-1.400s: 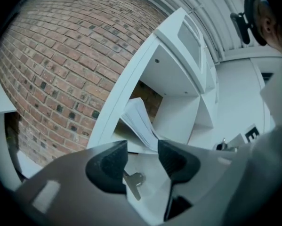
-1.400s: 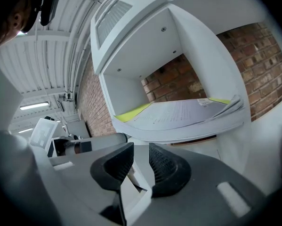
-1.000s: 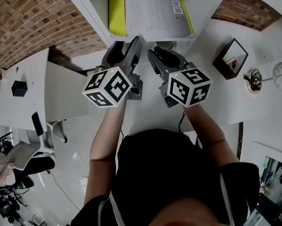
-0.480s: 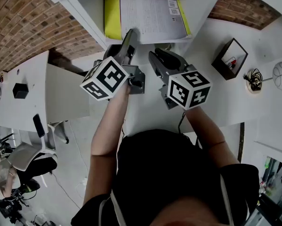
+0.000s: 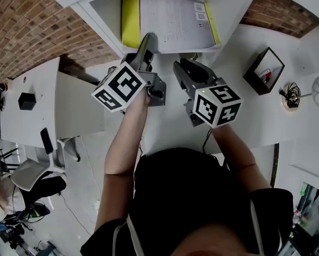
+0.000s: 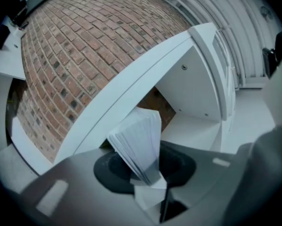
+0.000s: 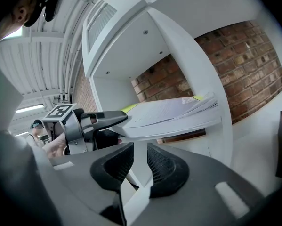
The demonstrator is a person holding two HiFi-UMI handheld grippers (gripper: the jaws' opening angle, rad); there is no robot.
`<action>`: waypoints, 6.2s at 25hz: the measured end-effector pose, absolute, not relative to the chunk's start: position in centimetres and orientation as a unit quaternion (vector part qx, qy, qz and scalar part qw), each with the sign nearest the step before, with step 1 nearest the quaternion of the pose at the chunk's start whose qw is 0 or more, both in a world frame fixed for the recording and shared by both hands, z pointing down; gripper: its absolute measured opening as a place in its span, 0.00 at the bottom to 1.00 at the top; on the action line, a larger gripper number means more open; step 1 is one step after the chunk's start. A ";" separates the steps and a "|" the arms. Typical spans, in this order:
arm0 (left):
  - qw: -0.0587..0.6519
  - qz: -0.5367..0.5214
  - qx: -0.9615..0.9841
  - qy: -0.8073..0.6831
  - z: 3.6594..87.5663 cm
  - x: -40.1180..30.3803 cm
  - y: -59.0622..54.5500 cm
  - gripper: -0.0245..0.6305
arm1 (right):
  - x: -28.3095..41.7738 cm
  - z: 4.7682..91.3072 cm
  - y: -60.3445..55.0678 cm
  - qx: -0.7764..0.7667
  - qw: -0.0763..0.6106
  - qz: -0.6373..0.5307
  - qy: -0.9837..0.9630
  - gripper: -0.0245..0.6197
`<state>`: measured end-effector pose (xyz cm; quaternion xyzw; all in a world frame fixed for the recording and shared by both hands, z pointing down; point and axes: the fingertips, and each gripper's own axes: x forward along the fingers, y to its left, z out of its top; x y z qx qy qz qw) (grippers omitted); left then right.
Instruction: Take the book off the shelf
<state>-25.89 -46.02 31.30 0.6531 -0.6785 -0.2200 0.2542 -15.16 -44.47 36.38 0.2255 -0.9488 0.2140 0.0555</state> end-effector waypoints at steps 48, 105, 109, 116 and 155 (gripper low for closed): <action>0.279 -0.298 0.666 -0.624 31.3 -22.6 -40.1 0.15 | -11.9 35.8 -45.7 0.221 -0.097 0.441 -0.864 0.49; 0.210 -0.230 0.735 -0.602 31.9 -16.6 -21.9 0.17 | -5.6 34.3 -27.7 0.312 -0.113 0.356 -0.873 0.28; 0.217 -0.223 0.741 -0.595 32.8 -16.0 -20.1 0.18 | -4.9 35.1 -25.7 0.319 -0.111 0.358 -0.871 0.28; 0.232 -0.218 0.747 -0.584 34.1 -15.5 -17.9 0.18 | -4.2 35.9 -23.3 0.331 -0.098 0.348 -0.872 0.29; 0.286 -0.197 0.744 -0.571 39.1 -15.9 -11.8 0.19 | -4.6 40.2 -16.9 0.351 -0.036 0.334 -0.874 0.30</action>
